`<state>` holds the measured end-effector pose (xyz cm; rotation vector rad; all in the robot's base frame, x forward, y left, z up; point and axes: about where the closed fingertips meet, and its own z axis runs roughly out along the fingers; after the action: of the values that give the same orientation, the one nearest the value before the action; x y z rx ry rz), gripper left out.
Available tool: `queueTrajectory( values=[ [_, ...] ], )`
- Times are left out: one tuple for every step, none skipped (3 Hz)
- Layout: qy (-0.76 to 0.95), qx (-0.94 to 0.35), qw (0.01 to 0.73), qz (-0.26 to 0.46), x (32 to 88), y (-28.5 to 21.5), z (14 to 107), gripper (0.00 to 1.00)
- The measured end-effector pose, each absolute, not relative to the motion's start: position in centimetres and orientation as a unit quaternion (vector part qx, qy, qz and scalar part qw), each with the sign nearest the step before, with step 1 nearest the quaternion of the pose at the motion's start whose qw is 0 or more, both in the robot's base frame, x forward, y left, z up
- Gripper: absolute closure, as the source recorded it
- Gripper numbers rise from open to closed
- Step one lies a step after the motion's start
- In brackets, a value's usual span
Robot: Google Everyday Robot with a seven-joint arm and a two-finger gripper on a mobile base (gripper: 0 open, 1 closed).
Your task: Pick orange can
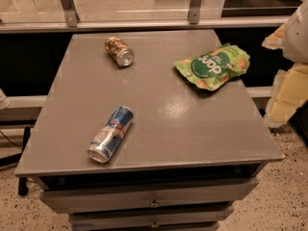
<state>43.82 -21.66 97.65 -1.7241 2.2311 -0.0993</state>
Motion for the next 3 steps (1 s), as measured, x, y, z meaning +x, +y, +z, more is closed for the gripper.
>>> queueTrajectory(
  values=[
    [0.781,-0.603,0.159,-0.035,43.8,-21.7,97.6,0.00],
    [0.780,-0.600,0.174,-0.023,44.8,-21.2,97.8,0.00],
    [0.780,-0.589,0.212,0.014,48.7,-17.9,97.0,0.00]
  ],
)
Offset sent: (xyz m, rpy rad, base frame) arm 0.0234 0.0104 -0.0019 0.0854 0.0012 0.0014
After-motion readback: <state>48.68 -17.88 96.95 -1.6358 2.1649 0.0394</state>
